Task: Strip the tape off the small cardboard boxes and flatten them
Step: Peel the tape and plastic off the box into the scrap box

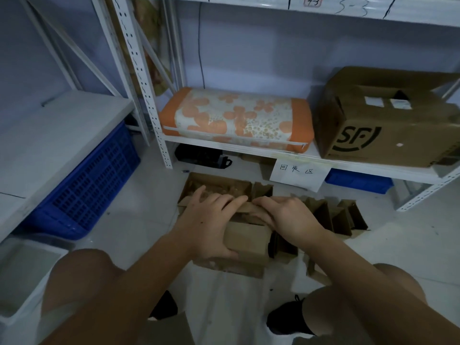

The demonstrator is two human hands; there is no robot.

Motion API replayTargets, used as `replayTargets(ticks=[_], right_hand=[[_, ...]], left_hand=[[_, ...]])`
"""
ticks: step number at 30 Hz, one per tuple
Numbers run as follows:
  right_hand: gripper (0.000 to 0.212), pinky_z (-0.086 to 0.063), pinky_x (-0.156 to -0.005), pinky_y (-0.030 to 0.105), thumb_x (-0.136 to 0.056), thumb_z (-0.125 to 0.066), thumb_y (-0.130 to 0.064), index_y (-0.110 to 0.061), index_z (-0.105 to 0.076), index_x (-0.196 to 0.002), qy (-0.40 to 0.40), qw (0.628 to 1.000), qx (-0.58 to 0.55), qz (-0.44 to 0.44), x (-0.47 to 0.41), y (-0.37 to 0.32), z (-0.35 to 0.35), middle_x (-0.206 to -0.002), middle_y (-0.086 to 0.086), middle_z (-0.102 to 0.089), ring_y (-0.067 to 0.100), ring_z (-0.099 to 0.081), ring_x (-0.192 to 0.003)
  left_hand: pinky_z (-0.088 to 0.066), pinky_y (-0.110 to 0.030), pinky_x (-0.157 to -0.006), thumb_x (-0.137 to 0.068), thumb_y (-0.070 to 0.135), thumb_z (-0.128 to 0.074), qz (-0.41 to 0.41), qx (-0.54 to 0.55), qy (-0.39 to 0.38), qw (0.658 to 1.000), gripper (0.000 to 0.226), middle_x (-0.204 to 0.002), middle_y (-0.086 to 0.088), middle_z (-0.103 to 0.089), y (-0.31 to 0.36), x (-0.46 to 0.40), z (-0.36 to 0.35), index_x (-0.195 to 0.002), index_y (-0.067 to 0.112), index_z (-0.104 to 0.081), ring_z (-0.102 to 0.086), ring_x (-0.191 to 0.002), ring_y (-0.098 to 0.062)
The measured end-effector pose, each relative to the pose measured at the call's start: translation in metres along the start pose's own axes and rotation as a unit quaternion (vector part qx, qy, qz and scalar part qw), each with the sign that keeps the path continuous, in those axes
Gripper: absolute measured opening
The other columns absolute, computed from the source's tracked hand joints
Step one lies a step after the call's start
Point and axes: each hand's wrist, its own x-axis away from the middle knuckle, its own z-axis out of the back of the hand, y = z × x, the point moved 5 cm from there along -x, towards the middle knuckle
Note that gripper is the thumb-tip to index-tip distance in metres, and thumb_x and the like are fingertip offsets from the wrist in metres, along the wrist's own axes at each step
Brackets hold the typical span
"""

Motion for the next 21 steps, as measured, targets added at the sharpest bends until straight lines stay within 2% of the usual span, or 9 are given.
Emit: replayTargets(ticks=[3,5,7,9,12,15,18,21], right_hand=[[0.042,-0.059,-0.066,0.037,-0.1,-0.044,-0.038,-0.015,-0.066,-0.127,-0.018,1.0,-0.018,-0.016,-0.003,0.005,-0.005,-0.097,0.006,-0.073,0.024,-0.07,-0.08],[0.036,-0.059,-0.08,0.039,-0.103,-0.048,-0.035,-0.017,-0.068,-0.127,0.008,0.993,-0.081,-0.084,-0.005,0.011,-0.003,-0.107,0.004,-0.074,0.021,-0.071,-0.093],[0.026,-0.054,-0.093,0.029,-0.103,-0.055,-0.028,-0.019,-0.072,-0.121,0.037,0.976,-0.151,-0.156,-0.007,0.015,-0.003,-0.111,-0.001,-0.075,0.014,-0.069,-0.101],[0.019,-0.051,-0.089,0.022,-0.103,-0.057,-0.025,-0.023,-0.074,-0.11,0.042,0.952,-0.203,-0.223,-0.01,0.016,-0.006,-0.102,-0.009,-0.074,0.007,-0.067,-0.095],[0.017,-0.055,-0.078,0.028,-0.103,-0.056,-0.032,-0.027,-0.069,-0.094,0.023,0.902,-0.286,-0.323,-0.01,0.021,-0.016,-0.087,-0.011,-0.072,0.006,-0.067,-0.083],[0.02,-0.059,-0.079,0.037,-0.102,-0.057,-0.035,-0.02,-0.07,-0.096,0.03,0.867,-0.326,-0.376,-0.01,0.025,-0.021,-0.087,-0.004,-0.073,0.011,-0.069,-0.083],[0.018,-0.055,-0.076,0.032,-0.103,-0.057,-0.034,-0.024,-0.067,-0.091,0.03,0.866,-0.3,-0.398,-0.011,0.026,-0.025,-0.085,-0.005,-0.071,0.011,-0.068,-0.082],[0.021,-0.059,-0.078,0.041,-0.102,-0.057,-0.037,-0.021,-0.068,-0.097,0.042,0.838,-0.306,-0.45,-0.005,0.036,-0.032,-0.085,-0.002,-0.071,0.015,-0.069,-0.08]], left_hand=[[-0.023,-0.059,-0.123,-0.063,0.088,-0.061,0.004,0.009,0.066,0.998,0.119,-0.147,0.001,-0.048,-0.003,0.006,0.004,-0.158,0.024,-0.033,-0.046,-0.136,-0.02],[-0.023,-0.057,-0.123,-0.061,0.082,-0.072,0.016,-0.008,0.129,0.991,0.121,-0.146,-0.005,-0.044,-0.007,0.01,0.008,-0.157,0.018,-0.036,-0.043,-0.139,-0.028],[-0.026,-0.059,-0.121,-0.059,0.075,-0.082,0.023,-0.034,0.197,0.98,0.12,-0.147,-0.011,-0.041,-0.008,0.015,0.011,-0.154,0.016,-0.038,-0.039,-0.142,-0.034],[-0.031,-0.058,-0.117,-0.06,0.067,-0.086,0.007,-0.062,0.246,0.967,0.107,-0.147,-0.013,-0.041,-0.004,0.021,0.009,-0.146,0.018,-0.048,-0.04,-0.141,-0.037],[-0.031,-0.053,-0.115,-0.063,0.061,-0.086,0.01,-0.067,0.243,0.968,0.079,-0.139,-0.011,-0.053,-0.009,0.022,0.004,-0.126,0.017,-0.066,-0.051,-0.132,-0.035],[-0.031,-0.042,-0.11,-0.063,0.06,-0.087,0.023,-0.03,0.194,0.98,0.073,-0.114,0.0,-0.062,-0.016,0.017,0.001,-0.119,0.019,-0.066,-0.061,-0.108,-0.025],[-0.034,-0.036,-0.101,-0.066,0.053,-0.087,-0.001,-0.009,0.208,0.978,0.067,-0.108,0.0,-0.059,-0.012,0.018,0.005,-0.117,0.021,-0.059,-0.055,-0.102,-0.023],[-0.039,-0.03,-0.09,-0.08,0.029,-0.079,-0.03,0.001,0.255,0.966,0.031,-0.099,-0.001,-0.06,-0.008,0.027,0.009,-0.104,0.017,-0.064,-0.056,-0.093,-0.021]])
